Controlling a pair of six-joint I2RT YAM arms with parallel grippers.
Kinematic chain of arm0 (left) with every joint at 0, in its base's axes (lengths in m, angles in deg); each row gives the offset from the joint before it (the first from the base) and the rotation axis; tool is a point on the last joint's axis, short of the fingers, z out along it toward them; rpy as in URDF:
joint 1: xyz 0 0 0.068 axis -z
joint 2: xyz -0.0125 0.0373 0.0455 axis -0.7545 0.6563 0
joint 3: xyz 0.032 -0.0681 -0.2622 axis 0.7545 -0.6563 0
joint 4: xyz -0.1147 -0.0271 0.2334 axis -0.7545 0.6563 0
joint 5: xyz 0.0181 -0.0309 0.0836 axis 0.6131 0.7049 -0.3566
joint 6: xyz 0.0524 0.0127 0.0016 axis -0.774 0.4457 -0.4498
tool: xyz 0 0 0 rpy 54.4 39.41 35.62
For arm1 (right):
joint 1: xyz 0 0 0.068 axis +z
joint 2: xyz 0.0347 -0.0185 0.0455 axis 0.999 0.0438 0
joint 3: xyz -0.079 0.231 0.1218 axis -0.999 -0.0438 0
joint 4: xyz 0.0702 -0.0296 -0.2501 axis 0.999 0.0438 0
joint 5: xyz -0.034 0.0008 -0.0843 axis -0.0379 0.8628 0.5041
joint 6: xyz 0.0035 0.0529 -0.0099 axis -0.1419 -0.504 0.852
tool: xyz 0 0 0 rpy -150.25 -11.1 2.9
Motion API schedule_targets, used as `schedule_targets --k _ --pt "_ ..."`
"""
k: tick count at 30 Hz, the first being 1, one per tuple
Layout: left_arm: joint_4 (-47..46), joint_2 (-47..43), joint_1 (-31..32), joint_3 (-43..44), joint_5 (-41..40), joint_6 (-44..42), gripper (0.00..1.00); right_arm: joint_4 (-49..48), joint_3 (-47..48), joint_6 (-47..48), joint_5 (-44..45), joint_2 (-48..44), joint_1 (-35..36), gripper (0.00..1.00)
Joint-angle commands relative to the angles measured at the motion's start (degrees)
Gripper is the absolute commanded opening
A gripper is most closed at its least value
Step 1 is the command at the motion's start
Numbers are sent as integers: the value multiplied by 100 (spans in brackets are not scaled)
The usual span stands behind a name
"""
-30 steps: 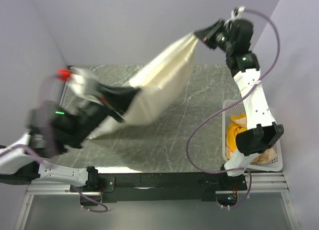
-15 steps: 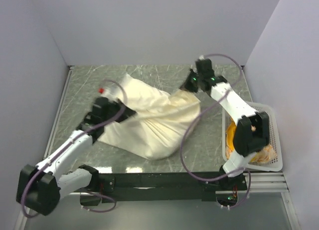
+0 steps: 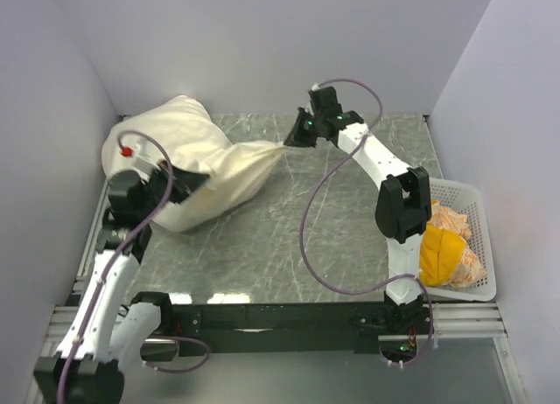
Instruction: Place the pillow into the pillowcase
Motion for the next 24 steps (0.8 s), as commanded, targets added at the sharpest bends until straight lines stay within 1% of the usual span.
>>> schedule_targets --k 1,3,4,5,6,8,11,12,13,15,16,18,19,20,21,22,23,24 --pt "238 -816 1302 -711 -363 287 1 -115 -816 66 268 -687 -804 0" --pt "528 -1236 1718 -1096 -629 558 1 -237 -1369 66 251 -775 -1051 0" --pt "668 -1396 2024 -1221 -804 647 1 -272 -1554 75 173 -793 -1322 0" --pt "800 -1554 2140 -1344 -832 735 1 -308 -1851 92 207 -819 -1420 0" --pt "1036 -1904 2229 -1615 -780 927 1 -317 -1967 153 268 -828 -1508 0" --pt "1126 -2300 2396 -1854 -307 1087 1 -238 -2109 224 470 -793 -1737 0" --pt "1538 -2364 2668 -1986 212 1193 1 43 -2083 259 865 -819 -1912 0" --pt "1827 -2347 2782 -1978 222 1123 1 87 -2109 242 936 -863 -1948 0" --pt "1934 -2329 3097 -1995 188 1097 1 88 -2144 242 989 -915 -1975 0" --pt "2101 -2303 3484 -2152 -119 1201 1 140 -2223 250 1165 -1021 -2054 4" --pt "1945 -2303 3921 -2267 -181 1306 1 193 -2223 285 1200 -1030 -2071 5" --pt "1577 -2154 4424 -2591 -478 1735 1 246 -2232 321 1305 -1021 -2098 6" --pt "1053 -2031 5027 -2671 -646 1877 1 237 -2258 312 1315 -1021 -2124 6" --pt "847 -1595 5381 -2663 -848 1983 1 220 -2276 312 1315 -1004 -2124 6" --pt "654 -1286 5759 -2602 -1320 2115 1 228 -2276 303 1332 -986 -2142 6" --pt "443 -944 6433 -2497 -1516 2142 1 254 -2233 303 1384 -960 -2133 5" --pt "110 -201 6700 -2209 -1640 2142 1 307 -2189 303 1428 -899 -2142 5" --pt "-58 172 6929 -2076 -1719 2073 1 377 -2153 312 1542 -872 -2142 5"
